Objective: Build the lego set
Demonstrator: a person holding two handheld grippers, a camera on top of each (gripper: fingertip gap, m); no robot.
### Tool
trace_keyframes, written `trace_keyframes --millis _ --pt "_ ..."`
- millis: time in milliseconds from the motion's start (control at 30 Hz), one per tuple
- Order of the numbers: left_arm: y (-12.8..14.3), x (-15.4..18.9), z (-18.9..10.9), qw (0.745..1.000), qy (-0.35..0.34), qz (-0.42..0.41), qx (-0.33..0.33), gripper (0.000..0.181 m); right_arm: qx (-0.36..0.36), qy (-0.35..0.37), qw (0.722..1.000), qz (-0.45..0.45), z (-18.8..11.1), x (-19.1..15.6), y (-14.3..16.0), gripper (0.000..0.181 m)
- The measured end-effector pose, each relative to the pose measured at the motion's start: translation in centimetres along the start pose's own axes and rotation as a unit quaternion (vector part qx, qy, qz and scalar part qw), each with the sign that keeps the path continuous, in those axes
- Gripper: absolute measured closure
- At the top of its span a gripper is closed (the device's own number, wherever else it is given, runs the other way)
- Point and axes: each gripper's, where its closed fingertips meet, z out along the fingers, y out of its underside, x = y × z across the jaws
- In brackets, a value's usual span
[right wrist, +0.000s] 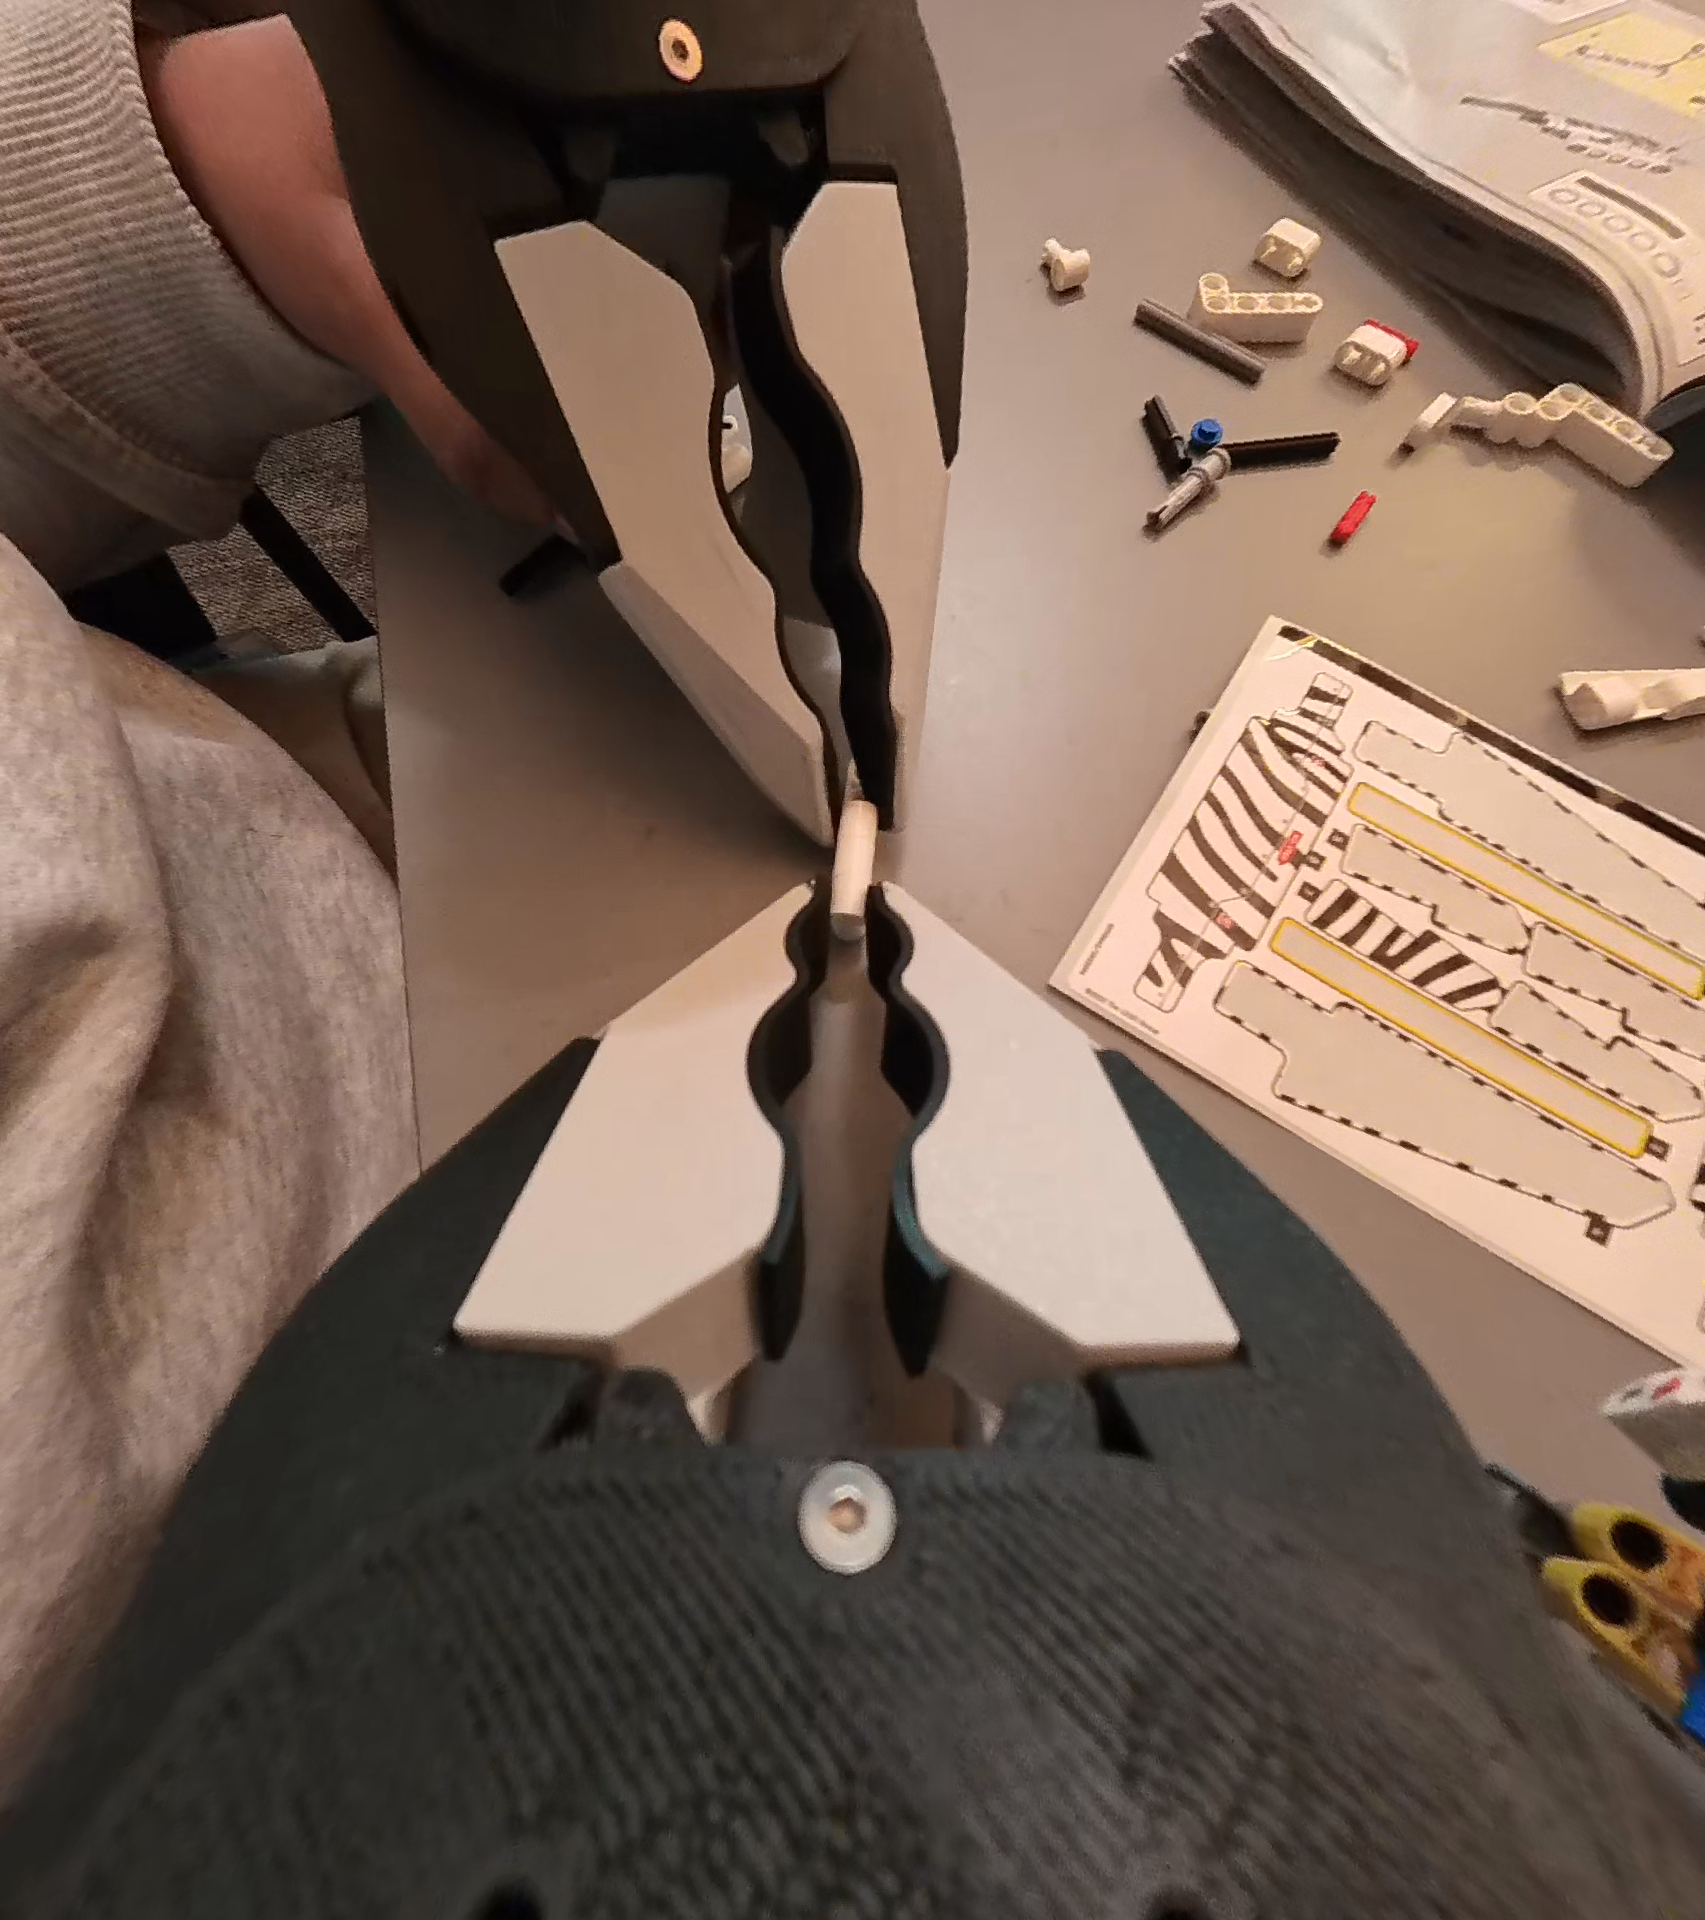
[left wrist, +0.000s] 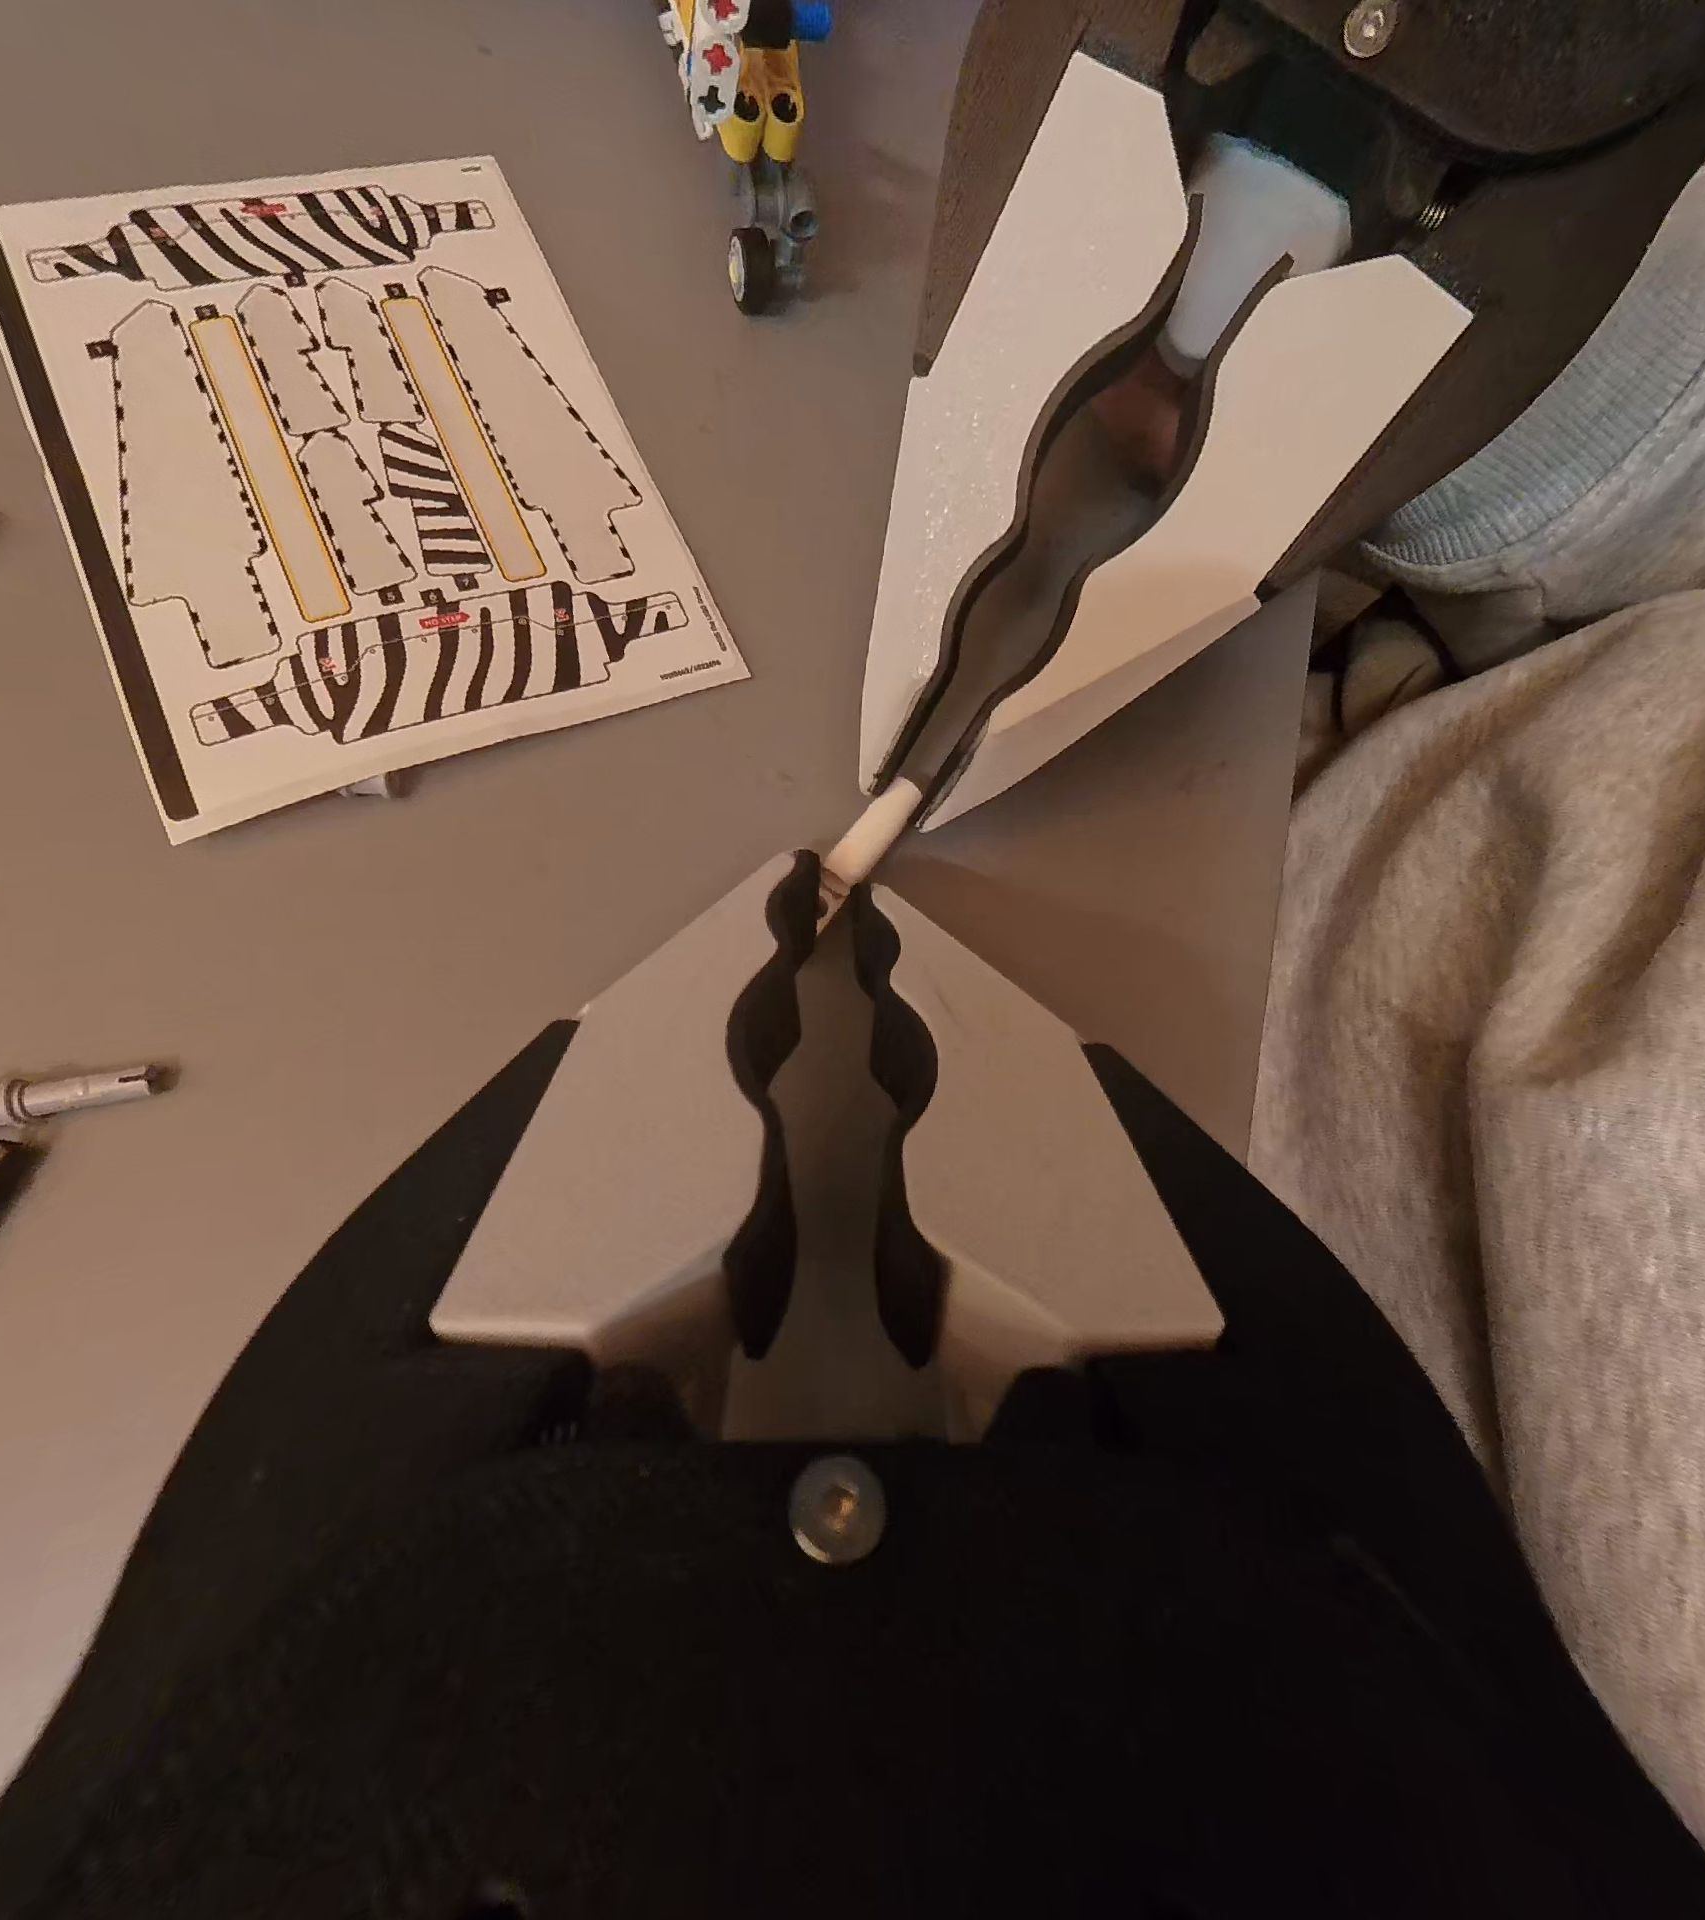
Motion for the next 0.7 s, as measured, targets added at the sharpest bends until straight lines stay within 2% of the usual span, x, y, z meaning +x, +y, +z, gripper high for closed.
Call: trace_keyframes --millis 267,433,567,667,700 --pt "0.0 0.0 0.0 1.000 0.004 -0.004 0.000 0.176 -0.019 -0.002 1.000 0.007 0.4 0.1 0.4 0.175" --pt "0.0 0.1 0.0 1.000 0.004 -0.003 0.001 0.176 -0.021 0.009 1.000 -0.020 0.6 -0.1 0.3 0.167" --pt "0.0 0.1 0.0 1.000 0.011 -0.008 0.001 0.177 0.017 0.008 1.000 -0.015 -0.2 0.0 -0.6 0.160" --pt "0.0 0.1 -0.1 1.000 0.022 -0.019 0.004 0.176 0.093 0.027 0.995 -0.014 -1.9 0.5 -2.3 0.155" --pt "-0.1 0.2 -0.1 0.999 0.024 -0.020 0.006 0.177 0.125 0.029 0.992 -0.019 -2.8 0.3 -2.9 0.145"
